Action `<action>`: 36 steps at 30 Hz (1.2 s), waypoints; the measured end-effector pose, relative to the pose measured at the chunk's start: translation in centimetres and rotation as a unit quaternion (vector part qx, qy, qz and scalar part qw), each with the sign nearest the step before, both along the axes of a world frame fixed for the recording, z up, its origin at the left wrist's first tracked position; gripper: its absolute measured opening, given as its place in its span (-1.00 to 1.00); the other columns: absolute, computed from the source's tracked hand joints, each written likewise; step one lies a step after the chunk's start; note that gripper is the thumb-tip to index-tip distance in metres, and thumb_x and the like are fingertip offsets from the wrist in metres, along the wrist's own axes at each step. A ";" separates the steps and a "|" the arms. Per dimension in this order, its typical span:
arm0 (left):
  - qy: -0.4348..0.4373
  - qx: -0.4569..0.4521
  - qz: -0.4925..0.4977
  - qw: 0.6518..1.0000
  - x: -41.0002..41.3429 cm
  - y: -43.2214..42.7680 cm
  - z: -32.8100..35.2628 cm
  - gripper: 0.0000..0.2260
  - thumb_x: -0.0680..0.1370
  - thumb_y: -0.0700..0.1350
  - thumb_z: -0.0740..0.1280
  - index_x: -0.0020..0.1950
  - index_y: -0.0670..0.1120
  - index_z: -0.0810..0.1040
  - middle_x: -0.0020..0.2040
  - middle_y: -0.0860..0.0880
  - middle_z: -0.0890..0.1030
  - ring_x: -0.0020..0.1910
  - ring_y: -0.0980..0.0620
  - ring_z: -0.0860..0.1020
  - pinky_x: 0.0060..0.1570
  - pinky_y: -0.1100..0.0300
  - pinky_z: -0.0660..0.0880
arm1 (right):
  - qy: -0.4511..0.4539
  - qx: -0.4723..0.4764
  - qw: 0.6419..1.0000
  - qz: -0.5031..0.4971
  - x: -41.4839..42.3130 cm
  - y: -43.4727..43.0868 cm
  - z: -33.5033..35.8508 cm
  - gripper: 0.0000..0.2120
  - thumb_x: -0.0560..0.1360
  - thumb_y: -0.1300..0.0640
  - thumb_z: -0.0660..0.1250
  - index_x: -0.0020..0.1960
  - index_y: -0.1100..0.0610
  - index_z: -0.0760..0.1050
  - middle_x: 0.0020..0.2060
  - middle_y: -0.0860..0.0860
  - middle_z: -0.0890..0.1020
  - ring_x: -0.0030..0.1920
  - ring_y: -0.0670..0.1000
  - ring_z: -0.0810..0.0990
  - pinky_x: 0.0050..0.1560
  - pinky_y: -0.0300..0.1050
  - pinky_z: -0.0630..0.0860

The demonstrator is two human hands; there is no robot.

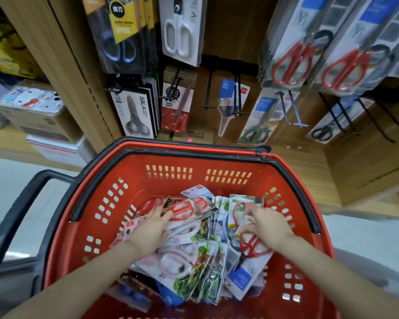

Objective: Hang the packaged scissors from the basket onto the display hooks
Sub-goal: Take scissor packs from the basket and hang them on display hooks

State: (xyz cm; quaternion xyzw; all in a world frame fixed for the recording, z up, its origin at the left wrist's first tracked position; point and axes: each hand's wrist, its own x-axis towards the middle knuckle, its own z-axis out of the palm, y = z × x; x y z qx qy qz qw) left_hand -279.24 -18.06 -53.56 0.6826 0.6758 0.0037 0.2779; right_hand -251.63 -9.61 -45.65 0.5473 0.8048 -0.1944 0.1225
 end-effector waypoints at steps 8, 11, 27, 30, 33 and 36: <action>-0.108 -0.014 -0.010 0.994 -1.0 -1.3 2.0 -0.70 0.57 0.04 0.29 0.27 0.04 0.39 0.30 0.08 0.36 0.34 0.08 0.29 0.35 0.13 0.22 | 0.146 0.179 0.970 -0.071 -0.4 1.3 9.6 -0.71 0.45 -0.12 0.38 -0.06 0.04 0.37 -0.28 0.01 0.60 -0.17 0.14 0.59 -0.25 -0.08 0.32; -0.248 0.007 0.106 0.963 1.4 -1.7 4.4 -0.72 0.56 0.11 0.23 0.22 0.04 0.42 0.22 0.07 0.45 0.26 0.09 0.39 0.27 0.19 0.32 | 0.320 0.165 0.919 -0.159 -1.2 0.5 10.9 -0.83 0.49 0.07 0.38 0.04 0.05 0.46 -0.15 -0.03 0.59 -0.14 0.00 0.54 -0.16 -0.23 0.37; -0.475 0.189 0.445 0.735 -1.0 -2.7 12.1 -0.85 0.57 -0.18 0.30 0.13 -0.02 0.51 0.05 0.01 0.64 0.05 0.02 0.61 0.08 0.04 0.52 | 0.422 -0.109 0.886 -0.157 -11.6 -5.2 2.5 -0.70 0.61 0.13 0.20 0.33 0.14 0.37 0.17 -0.06 0.52 0.20 -0.10 0.50 0.22 -0.30 0.40; -0.450 0.193 0.456 0.743 -2.9 -2.9 12.3 -0.80 0.57 -0.19 0.30 0.20 -0.09 0.50 0.10 -0.02 0.62 0.09 0.01 0.60 0.13 0.03 0.51 | 0.291 -0.090 0.944 -0.125 -12.1 -2.1 -0.5 -0.58 0.60 0.16 0.21 0.43 0.20 0.25 0.35 0.09 0.40 0.33 0.06 0.40 0.28 -0.19 0.33; -0.450 0.198 0.457 0.742 -3.6 -3.2 12.7 -0.77 0.57 -0.20 0.29 0.22 -0.07 0.50 0.11 0.00 0.63 0.08 0.04 0.60 0.12 0.04 0.52 | 0.175 -0.107 0.974 -0.094 -12.1 -0.3 -3.5 -0.47 0.58 0.16 0.26 0.47 0.25 0.16 0.43 0.17 0.30 0.37 0.13 0.37 0.32 -0.09 0.30; -0.445 0.192 0.456 0.746 -4.0 -3.7 12.5 -0.78 0.57 -0.19 0.30 0.21 -0.05 0.49 0.10 0.02 0.62 0.08 0.06 0.60 0.11 0.05 0.52 | 0.143 -0.149 0.975 -0.084 -12.2 0.3 -5.3 -0.45 0.56 0.08 0.29 0.45 0.26 0.20 0.38 0.16 0.38 0.37 0.12 0.37 0.31 -0.10 0.29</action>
